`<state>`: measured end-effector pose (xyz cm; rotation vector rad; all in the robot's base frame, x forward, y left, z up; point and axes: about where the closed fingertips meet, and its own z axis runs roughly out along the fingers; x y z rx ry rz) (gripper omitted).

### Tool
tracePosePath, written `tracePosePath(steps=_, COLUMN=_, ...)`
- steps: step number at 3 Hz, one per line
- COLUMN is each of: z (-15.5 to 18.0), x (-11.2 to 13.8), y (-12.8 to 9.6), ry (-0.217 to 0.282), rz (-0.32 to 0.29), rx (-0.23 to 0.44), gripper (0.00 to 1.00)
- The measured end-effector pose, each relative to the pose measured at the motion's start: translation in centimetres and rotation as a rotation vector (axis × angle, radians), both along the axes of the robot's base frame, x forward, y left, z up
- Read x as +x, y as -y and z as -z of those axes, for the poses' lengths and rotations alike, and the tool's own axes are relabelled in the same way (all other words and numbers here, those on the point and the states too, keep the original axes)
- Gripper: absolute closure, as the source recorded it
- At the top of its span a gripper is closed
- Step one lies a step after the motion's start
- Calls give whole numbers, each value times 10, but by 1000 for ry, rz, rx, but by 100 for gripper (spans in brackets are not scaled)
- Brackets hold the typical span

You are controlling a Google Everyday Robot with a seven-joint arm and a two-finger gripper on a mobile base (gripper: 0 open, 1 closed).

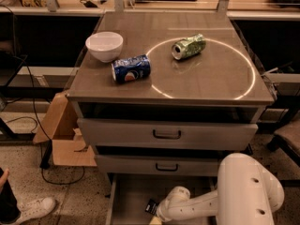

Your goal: Pick rxbar blueberry from bottom drawer and place on counter

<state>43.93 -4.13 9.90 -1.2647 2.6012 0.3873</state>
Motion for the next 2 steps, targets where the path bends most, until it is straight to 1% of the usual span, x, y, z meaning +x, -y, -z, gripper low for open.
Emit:
tracePosePath(steps=1, z=5, x=-5, y=0, ry=-10, rz=-7, rx=1, gripper=0)
tracePosePath(steps=2, z=6, x=-6, y=0, ry=-11, rz=-7, rx=1, gripper=15)
